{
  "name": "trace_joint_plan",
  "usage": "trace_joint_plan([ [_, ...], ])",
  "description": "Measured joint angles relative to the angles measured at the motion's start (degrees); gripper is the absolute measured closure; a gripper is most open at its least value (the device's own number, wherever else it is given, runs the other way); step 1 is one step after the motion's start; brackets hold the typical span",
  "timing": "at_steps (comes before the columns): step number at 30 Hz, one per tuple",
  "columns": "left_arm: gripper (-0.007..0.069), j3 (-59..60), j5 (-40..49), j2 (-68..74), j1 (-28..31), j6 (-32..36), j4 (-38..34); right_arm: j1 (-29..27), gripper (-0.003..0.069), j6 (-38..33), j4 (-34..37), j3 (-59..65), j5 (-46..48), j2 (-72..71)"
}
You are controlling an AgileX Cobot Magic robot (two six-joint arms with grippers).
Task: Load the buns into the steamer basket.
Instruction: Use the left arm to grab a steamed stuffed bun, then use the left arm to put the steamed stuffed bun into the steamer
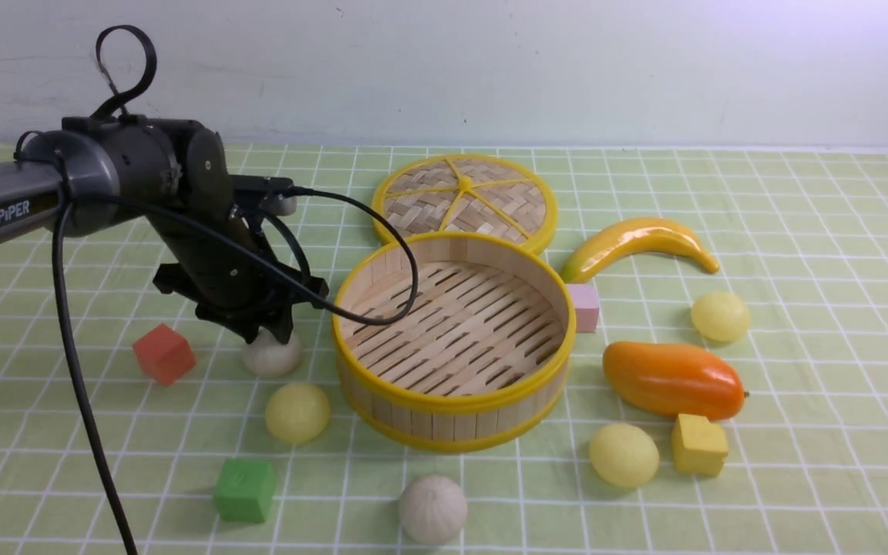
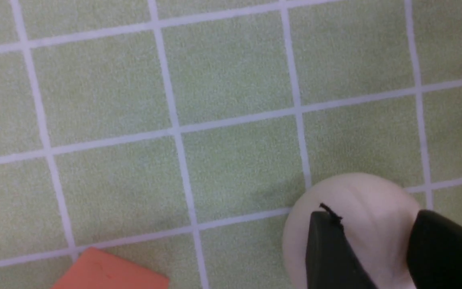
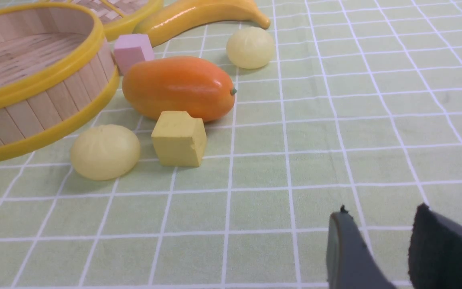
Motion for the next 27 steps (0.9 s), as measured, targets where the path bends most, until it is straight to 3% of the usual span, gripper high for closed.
trace_joint_plan([
  [6,0.0406,0.0,0.2,0.0,0.0,0.0,0.0,0.0,0.0420,0.0,0.0,0.0,0.0,0.0],
  [9,0.0566,0.0,1.5,0.0,0.0,0.0,0.0,0.0,0.0420,0.0,0.0,0.0,0.0,0.0],
  [12,0.0633,0.0,2.5,-0.1,0.0,0.0,0.0,0.0,0.0420,0.0,0.0,0.0,0.0,0.0],
  [19,0.0637,0.0,6.3,-5.2,-0.4,0.0,-0.1,0.0,0.0420,0.0,0.0,0.0,0.0,0.0],
  [27,0.0637,-3.5,3.9,-10.6,-8.8,1.2,-1.1,0.0,0.0420,0.0,0.0,0.0,0.0,0.0],
])
